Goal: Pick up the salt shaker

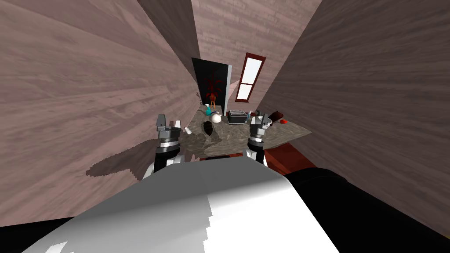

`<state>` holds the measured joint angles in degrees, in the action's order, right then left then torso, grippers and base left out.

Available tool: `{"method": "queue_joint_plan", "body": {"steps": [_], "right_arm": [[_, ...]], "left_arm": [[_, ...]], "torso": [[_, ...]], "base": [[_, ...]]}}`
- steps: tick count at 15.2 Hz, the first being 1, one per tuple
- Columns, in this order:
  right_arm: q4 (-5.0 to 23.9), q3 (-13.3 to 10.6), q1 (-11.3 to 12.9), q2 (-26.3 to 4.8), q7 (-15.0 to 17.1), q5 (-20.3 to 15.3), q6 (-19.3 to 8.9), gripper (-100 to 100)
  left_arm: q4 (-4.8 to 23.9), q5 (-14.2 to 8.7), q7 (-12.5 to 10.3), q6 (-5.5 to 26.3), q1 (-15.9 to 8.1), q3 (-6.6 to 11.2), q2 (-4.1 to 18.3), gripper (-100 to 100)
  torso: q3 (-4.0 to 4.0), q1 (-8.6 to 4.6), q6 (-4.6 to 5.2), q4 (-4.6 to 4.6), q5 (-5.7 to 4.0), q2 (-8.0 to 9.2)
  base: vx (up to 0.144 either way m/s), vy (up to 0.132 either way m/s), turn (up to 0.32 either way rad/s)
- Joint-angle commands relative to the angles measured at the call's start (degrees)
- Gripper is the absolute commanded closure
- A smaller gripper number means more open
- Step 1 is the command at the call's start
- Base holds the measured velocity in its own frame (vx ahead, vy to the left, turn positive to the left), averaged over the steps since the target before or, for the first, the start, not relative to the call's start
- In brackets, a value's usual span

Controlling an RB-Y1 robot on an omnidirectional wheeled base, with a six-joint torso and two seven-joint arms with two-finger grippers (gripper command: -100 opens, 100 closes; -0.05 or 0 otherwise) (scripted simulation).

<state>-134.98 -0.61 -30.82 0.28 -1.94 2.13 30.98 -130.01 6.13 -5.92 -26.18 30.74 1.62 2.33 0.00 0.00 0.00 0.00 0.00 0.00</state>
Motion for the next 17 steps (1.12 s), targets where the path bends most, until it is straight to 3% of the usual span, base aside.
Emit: {"method": "queue_joint_plan", "body": {"steps": [1,2,10,11,12,13,14,15,16,17], "right_arm": [[0.0,0.0,0.0,0.0,0.0,0.0,0.0,0],[0.0,0.0,0.0,0.0,0.0,0.0,0.0,0],[0.0,0.0,0.0,0.0,0.0,0.0,0.0,0],[0.0,0.0,0.0,0.0,0.0,0.0,0.0,0],[0.0,0.0,0.0,0.0,0.0,0.0,0.0,0],[0.0,0.0,0.0,0.0,0.0,0.0,0.0,0],[0.0,0.0,0.0,0.0,0.0,0.0,0.0,0],[0.0,0.0,0.0,0.0,0.0,0.0,0.0,0],[0.0,0.0,0.0,0.0,0.0,0.0,0.0,0],[0.0,0.0,0.0,0.0,0.0,0.0,0.0,0]], "left_arm": [[1.3,-0.7,0.4,0.3,0.6,0.04,2.5,-100],[1.3,-0.7,0.4,0.3,0.6,0.04,2.5,-100],[6.9,-3.4,1.9,1.6,3.1,0.2,11.7,-100],[6.9,-3.4,1.9,1.6,3.1,0.2,11.9,-100],[8.2,-4.0,2.3,1.9,3.7,0.23,13.8,-100],[8.2,-4.0,2.3,1.9,3.7,0.23,13.9,-100],[9.5,-4.6,2.7,2.2,4.3,0.27,16.1,-100],[9.5,-4.6,2.7,2.2,4.3,0.27,16.1,-100],[10.9,-5.3,3.1,2.5,4.9,0.31,18.2,-100],[10.9,-5.3,3.1,2.5,4.9,0.31,18.4,-100]], "torso": [[0.0,0.0,0.0,0.0,0.0,0.0],[0.0,-0.03,0.02,0.0,0.0,0.01],[0.03,-0.09,0.02,0.01,-0.02,0.06],[0.03,-0.09,0.02,0.01,-0.02,0.05],[0.03,-0.09,0.01,0.01,-0.02,0.05],[0.02,-0.09,0.02,0.01,-0.02,0.04],[0.02,-0.09,0.01,0.01,-0.02,0.04],[0.02,-0.09,0.02,0.01,-0.02,0.04],[0.02,-0.08,0.01,0.01,-0.02,0.04],[0.02,-0.07,0.02,0.01,-0.02,0.05]], "base": [[-0.003,-0.016,-0.112],[-0.005,-0.022,-0.129],[-0.01,-0.027,-0.125],[-0.007,-0.028,-0.1],[-0.006,-0.031,-0.126],[-0.004,-0.025,-0.099],[-0.003,-0.027,-0.136],[-0.005,-0.024,-0.115],[-0.01,-0.028,-0.132],[-0.01,-0.026,-0.115]]}}
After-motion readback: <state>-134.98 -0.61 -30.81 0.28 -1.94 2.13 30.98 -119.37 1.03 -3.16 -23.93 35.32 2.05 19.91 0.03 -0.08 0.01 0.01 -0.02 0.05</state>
